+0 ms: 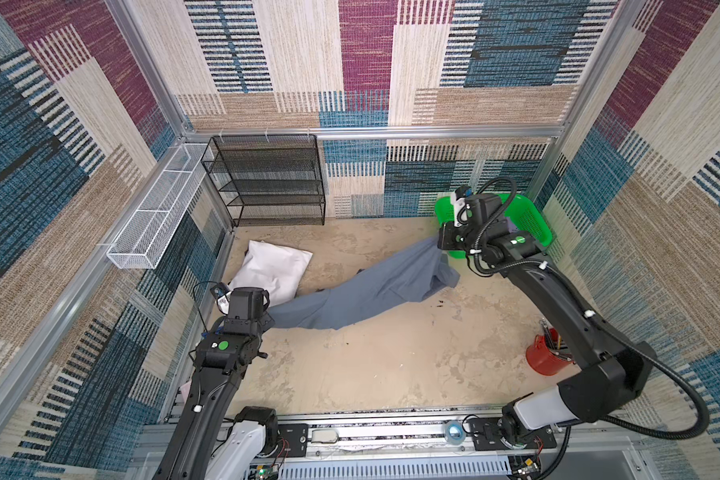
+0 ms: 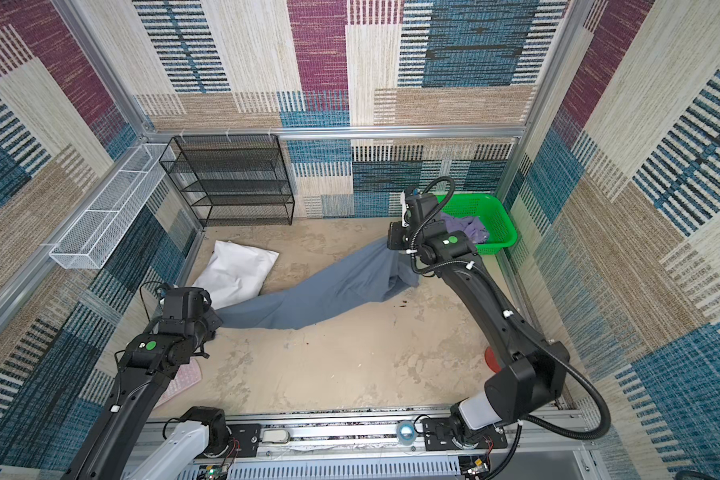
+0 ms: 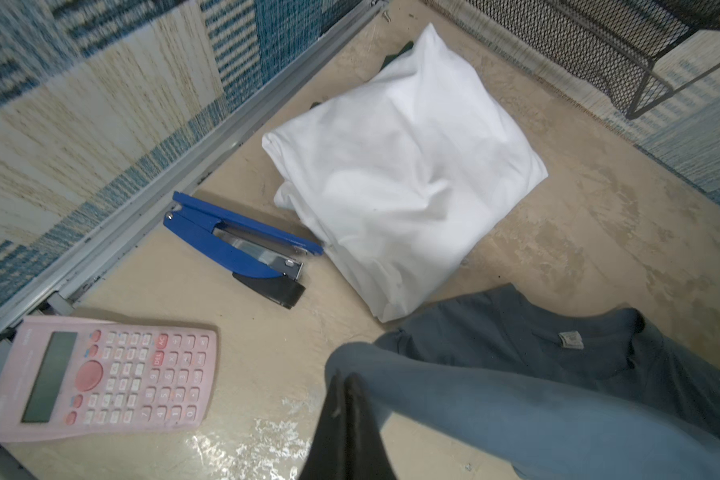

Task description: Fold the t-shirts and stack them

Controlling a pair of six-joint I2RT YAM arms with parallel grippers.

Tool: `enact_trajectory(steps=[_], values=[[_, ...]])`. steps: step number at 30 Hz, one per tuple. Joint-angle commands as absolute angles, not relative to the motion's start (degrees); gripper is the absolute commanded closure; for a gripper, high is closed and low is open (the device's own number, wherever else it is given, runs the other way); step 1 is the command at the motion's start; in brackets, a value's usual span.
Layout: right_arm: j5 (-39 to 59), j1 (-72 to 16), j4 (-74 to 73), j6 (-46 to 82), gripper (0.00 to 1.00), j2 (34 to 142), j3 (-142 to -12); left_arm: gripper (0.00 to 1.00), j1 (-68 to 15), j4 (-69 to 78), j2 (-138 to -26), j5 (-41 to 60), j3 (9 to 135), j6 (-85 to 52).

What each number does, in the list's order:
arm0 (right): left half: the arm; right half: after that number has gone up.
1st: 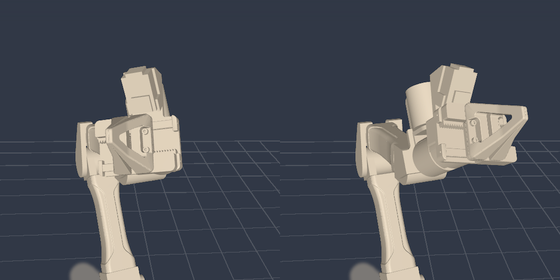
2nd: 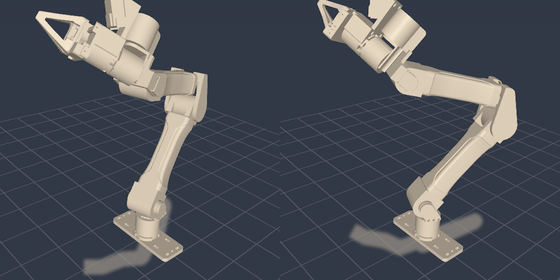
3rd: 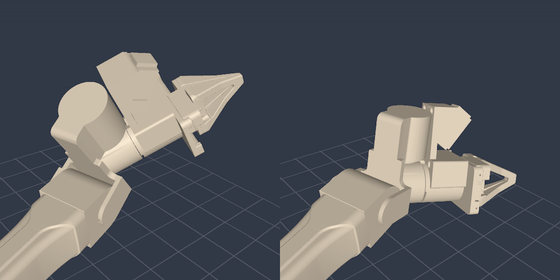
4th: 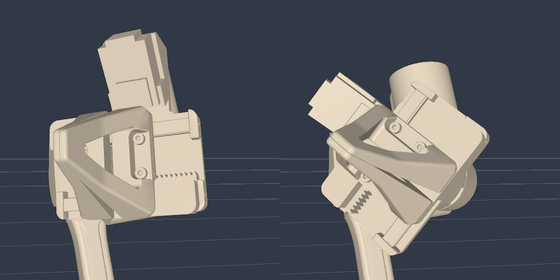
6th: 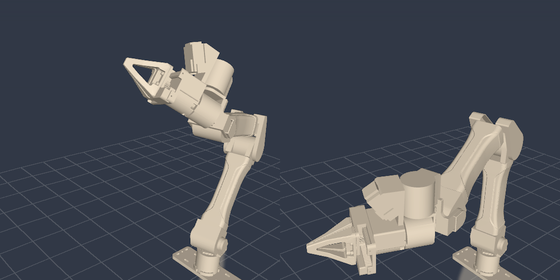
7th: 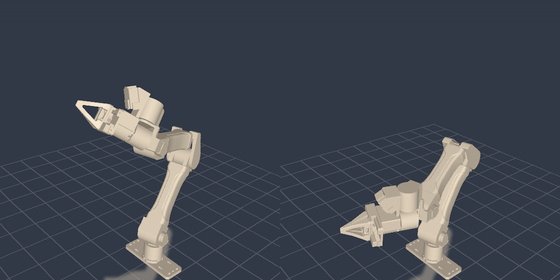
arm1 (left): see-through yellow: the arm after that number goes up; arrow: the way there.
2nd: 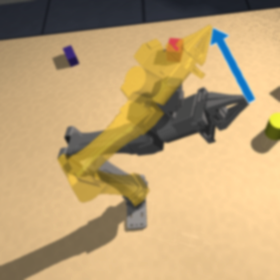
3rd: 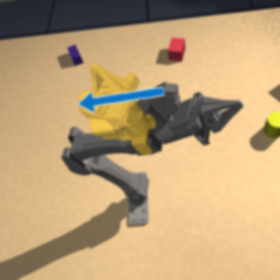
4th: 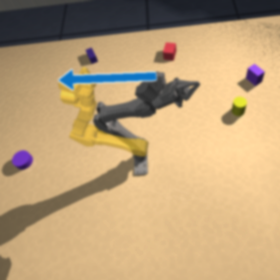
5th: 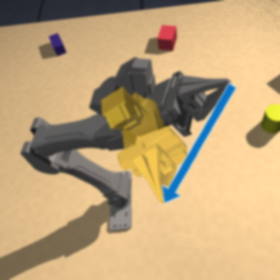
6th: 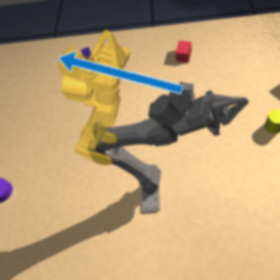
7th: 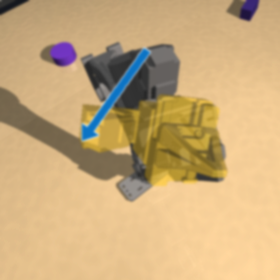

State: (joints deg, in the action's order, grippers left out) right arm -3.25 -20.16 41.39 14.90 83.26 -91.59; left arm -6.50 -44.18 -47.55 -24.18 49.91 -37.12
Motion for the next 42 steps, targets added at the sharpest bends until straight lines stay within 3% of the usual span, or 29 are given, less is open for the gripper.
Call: enact_trajectory(steps=[1,5,12,17,24,34,42], values=[[-9.77,-18.79,44.17,13.93,1.0,80.17,-97.44,1.0,-6.42,-40.57,-49.72,-29.71,54.48,-31.83],[-14.07,-17.32,48.18,12.18,1.0,81.63,-109.06,1.0,-6.33,-38.32,-52.56,-32.59,60.97,-27.84],[-12.39,-17.26,49.77,10.83,1.0,83.56,-120.49,1.0,-6.24,-35.11,-55.81,-32.66,68.25,-24.52],[-4.0,-17.24,43.54,7.8,1.0,79.95,-116.77,1.0,-6.24,-30.67,-55.31,-30.6,71.61,-22.8],[5.22,-17.31,35.56,5.07,1.0,80.09,-121.68,1.0,-6.2,-25.48,-62.94,-24.82,90.97,-14.4],[4.57,-17.31,15.21,5.76,1.0,71.05,-114.97,1.0,-6.24,-16.3,-71.57,-13.16,115.77,-2.39],[7.17,-17.31,13.86,5.63,1.0,68.34,-118.92,1.0,-6.34,-13.94,-74.46,-6.83,135.45,-0.41]])
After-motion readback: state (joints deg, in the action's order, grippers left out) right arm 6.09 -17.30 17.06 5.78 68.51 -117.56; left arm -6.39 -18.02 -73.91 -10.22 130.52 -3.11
